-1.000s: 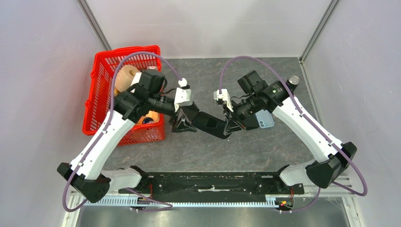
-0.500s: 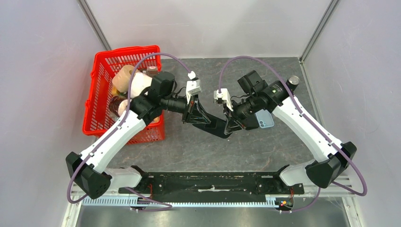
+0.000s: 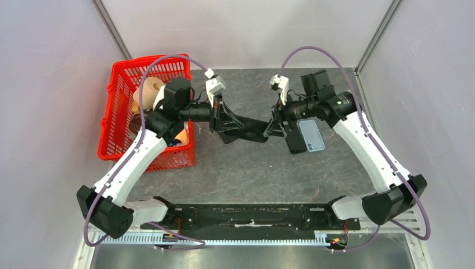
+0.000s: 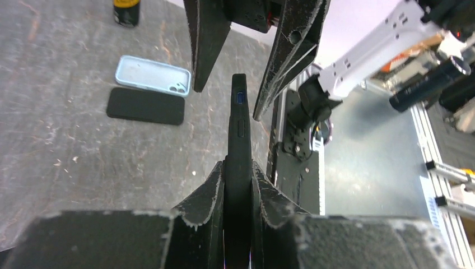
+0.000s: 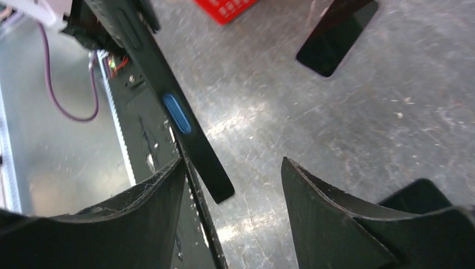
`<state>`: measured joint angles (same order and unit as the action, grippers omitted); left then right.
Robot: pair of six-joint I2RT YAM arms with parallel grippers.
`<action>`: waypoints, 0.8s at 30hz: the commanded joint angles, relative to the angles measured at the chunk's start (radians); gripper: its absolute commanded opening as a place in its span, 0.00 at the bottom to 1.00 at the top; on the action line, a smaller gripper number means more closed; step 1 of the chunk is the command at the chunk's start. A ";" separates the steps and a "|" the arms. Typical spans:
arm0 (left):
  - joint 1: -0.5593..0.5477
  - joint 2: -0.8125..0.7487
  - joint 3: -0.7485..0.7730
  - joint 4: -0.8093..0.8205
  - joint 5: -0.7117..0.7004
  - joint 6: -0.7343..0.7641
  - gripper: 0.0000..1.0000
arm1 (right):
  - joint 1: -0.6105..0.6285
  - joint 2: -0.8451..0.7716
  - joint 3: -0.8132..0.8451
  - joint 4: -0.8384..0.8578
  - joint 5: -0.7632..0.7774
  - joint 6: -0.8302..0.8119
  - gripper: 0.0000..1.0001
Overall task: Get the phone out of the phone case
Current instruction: Remove the phone case from the phone.
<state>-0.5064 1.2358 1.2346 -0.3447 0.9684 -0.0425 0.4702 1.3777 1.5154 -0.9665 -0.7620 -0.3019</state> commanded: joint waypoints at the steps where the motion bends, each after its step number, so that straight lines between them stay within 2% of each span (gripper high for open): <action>1: 0.025 -0.061 0.042 0.243 0.012 -0.208 0.02 | -0.048 -0.064 -0.013 0.190 -0.056 0.144 0.71; 6: 0.039 -0.072 -0.012 0.420 0.010 -0.363 0.02 | -0.053 -0.077 -0.070 0.324 -0.113 0.216 0.71; 9: 0.040 -0.071 -0.039 0.475 0.000 -0.409 0.02 | -0.054 -0.067 -0.084 0.381 -0.206 0.247 0.64; 10: 0.040 -0.070 -0.053 0.493 -0.005 -0.421 0.02 | -0.054 -0.062 -0.084 0.399 -0.251 0.262 0.56; 13: 0.039 -0.068 -0.094 0.544 -0.009 -0.442 0.02 | -0.053 -0.049 -0.071 0.417 -0.318 0.289 0.09; 14: 0.040 -0.067 -0.100 0.539 0.002 -0.434 0.02 | -0.053 -0.048 -0.060 0.395 -0.313 0.268 0.01; 15: 0.040 -0.068 -0.099 0.512 0.014 -0.401 0.06 | -0.053 -0.052 -0.045 0.347 -0.303 0.222 0.00; 16: 0.039 -0.067 -0.089 0.444 0.037 -0.332 0.15 | -0.054 -0.051 -0.032 0.296 -0.295 0.177 0.00; 17: 0.039 -0.068 -0.071 0.335 0.057 -0.253 0.32 | -0.053 -0.050 -0.008 0.217 -0.280 0.107 0.00; 20: 0.035 -0.056 0.017 -0.066 0.082 0.151 0.66 | -0.040 -0.032 0.063 -0.004 -0.221 -0.092 0.00; 22: 0.027 -0.034 0.076 -0.263 0.052 0.366 0.82 | -0.015 -0.020 0.087 -0.086 -0.164 -0.177 0.00; 24: 0.010 0.008 0.149 -0.431 0.022 0.545 0.85 | 0.006 -0.015 0.086 -0.104 -0.133 -0.203 0.00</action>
<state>-0.4717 1.1961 1.2377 -0.3397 1.0023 0.0055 0.4416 1.3544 1.5410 -0.9321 -0.9710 -0.3359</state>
